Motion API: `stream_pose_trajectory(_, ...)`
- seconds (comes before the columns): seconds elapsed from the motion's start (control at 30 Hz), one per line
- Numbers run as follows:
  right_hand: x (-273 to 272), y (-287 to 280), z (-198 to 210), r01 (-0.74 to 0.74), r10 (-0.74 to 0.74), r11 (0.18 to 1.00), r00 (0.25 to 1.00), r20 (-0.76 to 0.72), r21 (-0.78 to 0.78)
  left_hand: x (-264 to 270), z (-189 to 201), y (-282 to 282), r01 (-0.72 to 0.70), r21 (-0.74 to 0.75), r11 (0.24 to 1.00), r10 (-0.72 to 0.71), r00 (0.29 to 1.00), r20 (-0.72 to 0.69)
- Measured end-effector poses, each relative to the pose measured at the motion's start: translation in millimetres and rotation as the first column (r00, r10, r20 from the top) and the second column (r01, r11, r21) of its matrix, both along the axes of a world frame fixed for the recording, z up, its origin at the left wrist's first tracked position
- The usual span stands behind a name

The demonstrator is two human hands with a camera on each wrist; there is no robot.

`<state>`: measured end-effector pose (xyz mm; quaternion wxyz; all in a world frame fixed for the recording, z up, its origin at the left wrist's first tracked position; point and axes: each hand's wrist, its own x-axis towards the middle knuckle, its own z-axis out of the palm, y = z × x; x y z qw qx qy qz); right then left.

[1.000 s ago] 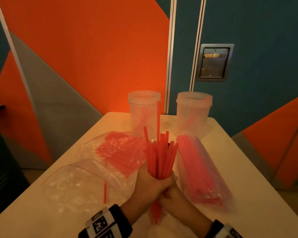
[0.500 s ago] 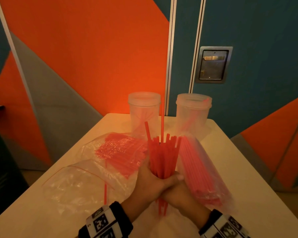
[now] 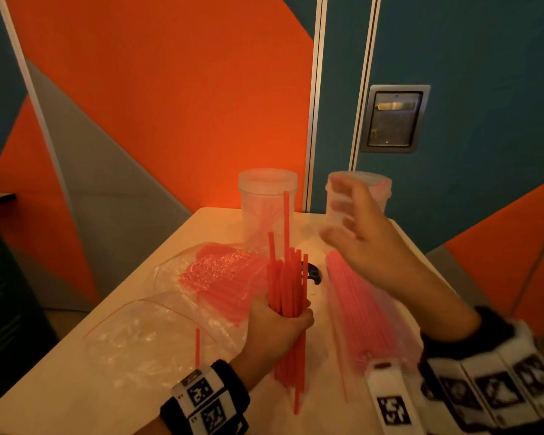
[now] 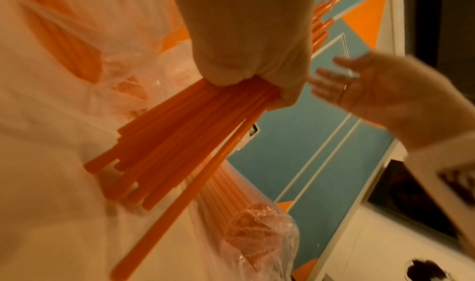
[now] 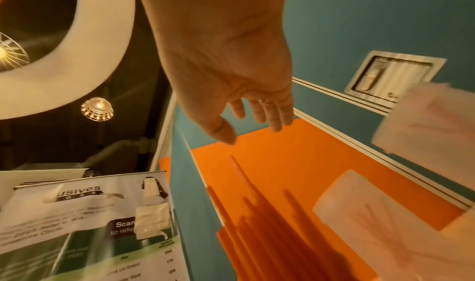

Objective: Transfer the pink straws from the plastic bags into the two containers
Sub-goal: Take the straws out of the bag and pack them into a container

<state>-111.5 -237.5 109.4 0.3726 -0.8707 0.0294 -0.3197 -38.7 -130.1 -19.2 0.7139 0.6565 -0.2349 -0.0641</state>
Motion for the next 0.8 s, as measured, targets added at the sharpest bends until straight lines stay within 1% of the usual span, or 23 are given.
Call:
stream_pose_trajectory(0.03,3,5,13,-0.071,0.072,0.997,0.997,0.02,-0.015,-2,0,-1,0.025,0.011,1.0,-0.025,0.999,0.02)
stream_pose_trajectory(0.07,7,9,20,-0.13,0.13,0.989,0.992,-0.001,-0.067,-5,-1,-3,0.048,0.024,0.999,-0.049,0.998,0.038)
stream_pose_trajectory(0.13,18,14,24,-0.21,0.19,0.958,0.975,-0.115,-0.194,-10,-2,-5,0.068,0.049,0.997,-0.071,0.995,0.067)
stream_pose_trajectory(0.2,23,19,17,-0.284,0.218,0.891,0.952,-0.215,-0.354,-11,0,-5,0.051,0.026,0.998,-0.053,0.995,0.084)
stream_pose_trajectory(0.23,24,22,11,-0.301,0.223,0.845,0.949,-0.221,-0.442,-10,2,-5,0.041,-0.008,0.999,-0.04,0.995,0.089)
stream_pose_trajectory(0.27,24,23,5,-0.286,0.22,0.816,0.957,-0.189,-0.503,-8,6,-4,0.034,-0.052,0.998,-0.029,0.995,0.096)
stream_pose_trajectory(0.3,24,23,-1,-0.242,0.207,0.817,0.97,-0.126,-0.524,-6,9,-3,0.024,-0.09,0.996,-0.015,0.995,0.101)
stream_pose_trajectory(0.33,23,22,-4,-0.187,0.186,0.834,0.981,-0.055,-0.519,-5,11,-3,0.018,-0.115,0.993,-0.006,0.994,0.108)
stream_pose_trajectory(0.37,23,22,-7,-0.128,0.147,0.842,0.989,-0.005,-0.524,-4,12,-4,0.011,-0.122,0.993,0.003,0.993,0.115)
stream_pose_trajectory(0.4,24,21,-10,-0.074,0.091,0.832,0.996,0.004,-0.549,-4,10,-5,0.007,-0.112,0.994,0.007,0.992,0.124)
stream_pose_trajectory(0.43,27,20,-15,-0.051,0.038,0.817,0.999,-0.035,-0.574,-6,7,-7,0.008,-0.096,0.995,0.004,0.992,0.125)
stream_pose_trajectory(0.47,29,20,-21,-0.065,0.004,0.813,0.994,-0.106,-0.578,-7,3,-8,0.014,-0.084,0.996,-0.004,0.993,0.115)
stream_pose_trajectory(0.5,30,20,-26,-0.103,-0.005,0.828,0.982,-0.191,-0.551,-7,0,-9,0.018,-0.084,0.996,-0.01,0.995,0.095)
stream_pose_trajectory(0.57,28,22,-32,-0.173,0.022,0.872,0.948,-0.317,-0.458,-8,-5,-10,0.036,-0.096,0.995,-0.029,0.997,0.073)
stream_pose_trajectory(0.63,24,23,-31,-0.243,0.069,0.871,0.921,-0.383,-0.427,-7,-6,-10,0.052,-0.113,0.992,-0.042,0.995,0.086)
stream_pose_trajectory(0.67,22,24,-30,-0.262,0.07,0.863,0.909,-0.411,-0.431,-7,-7,-10,0.057,-0.118,0.991,-0.045,0.994,0.098)
stream_pose_trajectory(0.7,21,24,-28,-0.257,0.049,0.848,0.909,-0.414,-0.464,-6,-8,-9,0.055,-0.119,0.991,-0.042,0.993,0.11)
stream_pose_trajectory(0.73,22,24,-29,-0.231,0.017,0.823,0.923,-0.385,-0.518,-5,-10,-9,0.047,-0.113,0.992,-0.034,0.993,0.117)
stream_pose_trajectory(0.8,27,27,-35,-0.161,-0.023,0.776,0.959,-0.282,-0.61,-2,-13,-8,0.037,-0.084,0.996,-0.025,0.991,0.13)
